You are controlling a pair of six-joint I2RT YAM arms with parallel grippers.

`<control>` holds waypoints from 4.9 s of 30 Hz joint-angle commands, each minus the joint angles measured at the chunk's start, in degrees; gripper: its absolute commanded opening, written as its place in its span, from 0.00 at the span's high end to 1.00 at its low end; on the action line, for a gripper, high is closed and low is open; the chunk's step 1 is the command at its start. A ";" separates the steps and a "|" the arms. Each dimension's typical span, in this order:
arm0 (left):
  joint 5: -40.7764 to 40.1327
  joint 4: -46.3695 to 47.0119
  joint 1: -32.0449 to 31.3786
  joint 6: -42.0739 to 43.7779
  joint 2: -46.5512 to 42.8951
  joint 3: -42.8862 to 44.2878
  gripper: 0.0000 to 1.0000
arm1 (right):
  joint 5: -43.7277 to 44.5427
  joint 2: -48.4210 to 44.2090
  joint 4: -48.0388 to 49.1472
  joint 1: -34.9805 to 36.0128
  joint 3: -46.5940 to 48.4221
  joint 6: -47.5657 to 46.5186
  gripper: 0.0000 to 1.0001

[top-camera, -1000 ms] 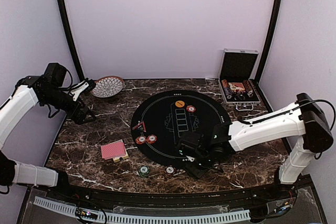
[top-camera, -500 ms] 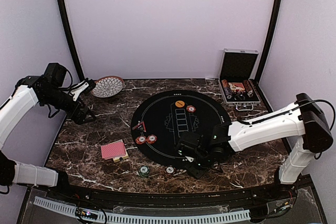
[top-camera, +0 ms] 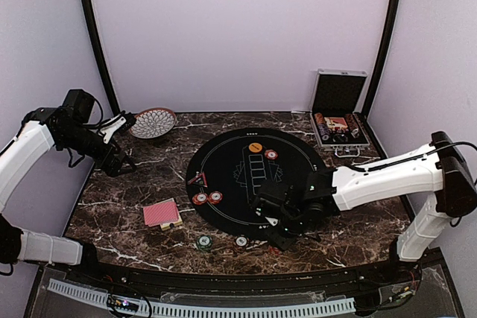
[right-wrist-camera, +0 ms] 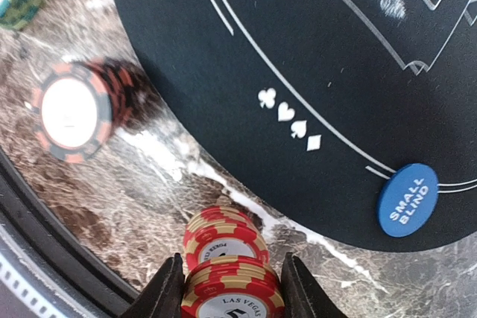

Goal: Distribute texas hold em gaming equipment

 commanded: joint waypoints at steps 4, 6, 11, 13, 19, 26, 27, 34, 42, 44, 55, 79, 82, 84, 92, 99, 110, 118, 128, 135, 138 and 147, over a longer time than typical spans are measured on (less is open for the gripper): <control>0.84 -2.18 -0.17 0.49 0.00 2.17 0.01 | 3.52 -1.35 -2.61 -0.68 3.97 -0.57 0.87; 0.82 -2.25 -0.14 0.49 0.01 2.22 0.01 | 3.74 -0.81 -2.20 -1.88 4.40 -1.08 0.88; 0.59 -2.28 -0.14 0.66 -0.16 2.24 0.01 | 3.87 1.34 -0.14 -5.83 4.92 -2.28 0.88; 0.57 -2.28 -0.15 0.67 -0.17 2.24 0.01 | 3.60 2.89 1.48 -7.16 4.88 -2.67 0.88; 0.49 -2.43 -0.13 0.86 0.00 2.37 0.01 | 2.43 6.51 5.38 -8.93 4.05 -3.29 0.89; 0.40 -2.25 -0.14 1.01 0.12 2.27 0.01 | 1.73 7.84 8.37 -10.38 1.50 -3.15 0.89; 0.42 -2.22 -0.13 0.93 0.23 2.25 0.01 | 1.68 8.02 8.56 -10.55 1.31 -3.19 0.89; 0.43 -2.19 -0.13 0.93 0.31 2.16 0.01 | 1.37 8.41 9.80 -11.21 -0.83 -3.11 0.89; 0.42 -2.19 -0.15 0.93 0.19 2.05 0.01 | 1.73 8.71 10.21 -11.74 -2.04 -2.95 0.69; 0.38 -2.12 -0.13 0.93 0.18 1.99 0.01 | 1.77 8.69 10.34 -11.82 -1.81 -2.93 0.60; 0.28 -2.10 -0.17 0.88 -0.17 1.90 0.01 | 2.83 7.02 7.89 -11.94 1.35 -3.28 0.48; 0.36 -2.53 -0.13 0.84 -0.59 2.01 0.01 | 1.18 8.82 0.37 -1.00 22.01 -6.57 0.27; 0.52 -2.47 -0.15 0.70 -0.60 1.92 0.01 | -0.93 9.40 2.31 0.01 20.76 -6.29 0.23; 0.69 -2.50 -0.15 0.63 -0.68 1.85 0.01 | -1.52 9.77 3.36 0.29 20.18 -6.12 0.22; 0.69 -2.93 -0.13 0.64 -1.17 1.98 0.01 | -4.47 10.21 7.07 0.80 17.03 -5.50 0.20; 0.58 -2.98 -0.13 0.75 -1.41 1.80 0.01 | -7.15 11.10 6.47 1.17 16.31 -7.08 0.19; 0.29 -3.23 -0.15 1.01 -1.62 1.97 0.01 | -8.64 10.97 7.24 1.94 11.96 -8.70 0.19; 0.13 -3.55 -0.14 1.11 -1.44 2.41 0.01 | -8.69 12.95 7.53 1.93 11.96 -9.75 0.21; 0.15 -3.59 -0.13 1.02 -1.15 2.81 0.01 | -8.64 13.78 8.12 1.95 12.31 -10.29 0.33; -0.06 -3.54 -0.13 1.12 -1.06 2.86 0.01 | -8.67 13.74 8.28 1.97 12.40 -10.54 0.45; -0.14 -3.51 -0.13 1.18 -1.12 2.82 0.01 | -8.64 13.80 8.35 1.97 12.40 -10.64 0.50; -0.33 -3.51 -0.13 1.23 -1.31 2.66 0.01 | -8.64 14.22 8.46 1.97 12.84 -10.98 0.62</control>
